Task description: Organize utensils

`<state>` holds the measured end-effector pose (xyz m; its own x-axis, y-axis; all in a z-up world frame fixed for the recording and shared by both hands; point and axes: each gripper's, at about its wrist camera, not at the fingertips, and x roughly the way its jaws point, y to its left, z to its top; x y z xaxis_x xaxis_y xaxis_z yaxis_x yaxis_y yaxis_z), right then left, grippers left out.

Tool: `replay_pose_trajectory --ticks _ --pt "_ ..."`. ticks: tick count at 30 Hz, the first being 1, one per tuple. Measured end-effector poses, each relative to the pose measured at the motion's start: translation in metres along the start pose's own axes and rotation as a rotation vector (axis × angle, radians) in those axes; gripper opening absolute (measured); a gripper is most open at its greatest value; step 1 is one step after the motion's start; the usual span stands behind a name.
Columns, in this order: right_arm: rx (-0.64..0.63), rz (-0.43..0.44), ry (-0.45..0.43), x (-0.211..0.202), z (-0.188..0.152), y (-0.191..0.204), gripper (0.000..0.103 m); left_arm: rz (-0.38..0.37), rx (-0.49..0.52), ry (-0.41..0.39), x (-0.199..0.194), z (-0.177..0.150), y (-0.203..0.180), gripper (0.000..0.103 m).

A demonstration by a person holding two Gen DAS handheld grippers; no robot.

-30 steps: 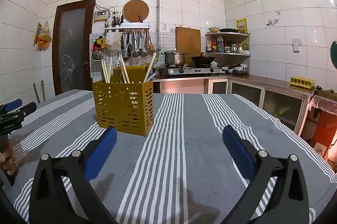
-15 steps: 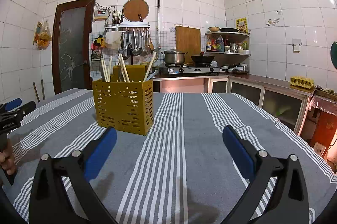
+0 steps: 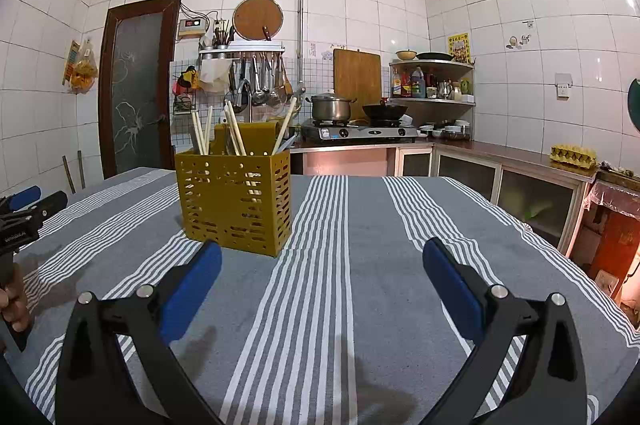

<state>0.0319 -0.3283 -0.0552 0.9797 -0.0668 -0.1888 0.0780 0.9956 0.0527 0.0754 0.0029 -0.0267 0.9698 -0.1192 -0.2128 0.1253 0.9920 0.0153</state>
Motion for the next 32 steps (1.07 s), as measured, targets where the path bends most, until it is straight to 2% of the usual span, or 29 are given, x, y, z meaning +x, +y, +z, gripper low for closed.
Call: replay_pose_trajectory --ticks 32 --pt "0.005 0.001 0.004 0.002 -0.001 0.000 0.098 0.002 -0.002 0.010 0.000 0.000 -0.011 0.098"
